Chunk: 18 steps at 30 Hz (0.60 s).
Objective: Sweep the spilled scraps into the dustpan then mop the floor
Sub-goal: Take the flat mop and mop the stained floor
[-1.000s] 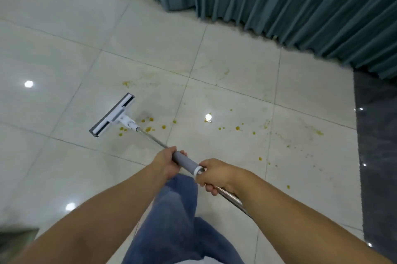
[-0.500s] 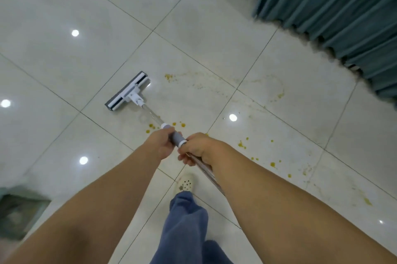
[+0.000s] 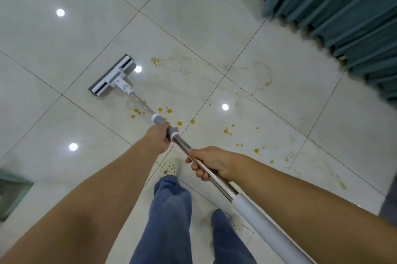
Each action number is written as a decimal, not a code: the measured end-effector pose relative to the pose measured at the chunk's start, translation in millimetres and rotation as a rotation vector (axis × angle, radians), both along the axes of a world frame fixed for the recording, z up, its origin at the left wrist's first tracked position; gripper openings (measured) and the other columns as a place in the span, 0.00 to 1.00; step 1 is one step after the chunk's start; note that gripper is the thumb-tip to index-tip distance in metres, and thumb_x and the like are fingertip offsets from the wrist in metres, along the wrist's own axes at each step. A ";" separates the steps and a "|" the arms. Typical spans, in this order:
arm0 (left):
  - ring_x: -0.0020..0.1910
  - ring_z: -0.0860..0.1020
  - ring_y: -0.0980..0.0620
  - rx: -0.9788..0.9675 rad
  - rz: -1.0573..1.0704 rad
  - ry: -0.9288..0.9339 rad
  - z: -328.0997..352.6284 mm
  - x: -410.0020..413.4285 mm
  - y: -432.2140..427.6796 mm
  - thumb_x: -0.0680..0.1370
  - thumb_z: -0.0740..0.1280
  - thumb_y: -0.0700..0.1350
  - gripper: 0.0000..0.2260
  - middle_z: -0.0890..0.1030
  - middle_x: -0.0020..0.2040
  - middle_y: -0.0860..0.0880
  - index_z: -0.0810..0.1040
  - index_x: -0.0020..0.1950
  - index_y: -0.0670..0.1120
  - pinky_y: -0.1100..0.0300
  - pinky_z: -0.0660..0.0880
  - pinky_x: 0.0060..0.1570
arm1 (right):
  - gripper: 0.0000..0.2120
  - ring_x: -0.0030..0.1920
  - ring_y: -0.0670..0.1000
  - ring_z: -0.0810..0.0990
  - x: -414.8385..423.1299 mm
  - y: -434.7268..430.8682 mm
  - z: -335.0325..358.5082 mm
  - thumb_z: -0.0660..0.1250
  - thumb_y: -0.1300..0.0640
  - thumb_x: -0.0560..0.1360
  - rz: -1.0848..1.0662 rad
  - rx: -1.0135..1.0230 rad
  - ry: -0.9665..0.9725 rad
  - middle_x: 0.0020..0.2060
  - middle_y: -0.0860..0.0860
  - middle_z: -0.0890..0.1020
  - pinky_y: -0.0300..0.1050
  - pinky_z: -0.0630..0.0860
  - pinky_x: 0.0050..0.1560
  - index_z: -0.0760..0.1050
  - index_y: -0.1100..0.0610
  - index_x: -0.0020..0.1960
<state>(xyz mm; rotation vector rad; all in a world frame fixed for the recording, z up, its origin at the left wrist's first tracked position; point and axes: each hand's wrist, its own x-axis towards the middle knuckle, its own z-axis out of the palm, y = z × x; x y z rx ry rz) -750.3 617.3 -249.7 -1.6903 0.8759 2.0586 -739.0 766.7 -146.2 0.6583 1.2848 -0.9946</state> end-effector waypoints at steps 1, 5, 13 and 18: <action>0.44 0.79 0.46 -0.010 -0.007 0.002 0.7 3.9 8.4 0.81 0.59 0.38 0.19 0.71 0.66 0.37 0.62 0.71 0.36 0.52 0.78 0.49 | 0.13 0.26 0.45 0.68 5.1 7.8 0.1 0.57 0.51 0.81 -0.017 -0.001 0.006 0.29 0.51 0.72 0.33 0.67 0.24 0.72 0.59 0.47; 0.37 0.77 0.48 -0.083 0.000 0.013 2.1 32.7 57.2 0.81 0.58 0.38 0.19 0.70 0.60 0.39 0.61 0.72 0.38 0.57 0.79 0.26 | 0.15 0.22 0.44 0.68 35.3 48.6 -1.0 0.57 0.50 0.81 -0.026 0.019 0.031 0.29 0.51 0.72 0.32 0.66 0.20 0.70 0.59 0.41; 0.36 0.75 0.44 -0.081 -0.038 0.072 25.0 148.9 226.6 0.82 0.58 0.42 0.20 0.72 0.60 0.34 0.61 0.71 0.35 0.48 0.77 0.45 | 0.19 0.16 0.42 0.66 142.1 206.9 26.8 0.55 0.47 0.81 0.028 0.070 0.049 0.28 0.51 0.70 0.31 0.65 0.20 0.68 0.58 0.37; 0.37 0.77 0.44 0.059 -0.124 0.058 49.9 227.9 329.8 0.82 0.57 0.43 0.12 0.76 0.53 0.35 0.65 0.62 0.37 0.55 0.79 0.22 | 0.18 0.19 0.43 0.66 216.2 309.6 58.5 0.57 0.47 0.81 0.056 0.145 0.071 0.28 0.50 0.70 0.31 0.65 0.20 0.69 0.58 0.38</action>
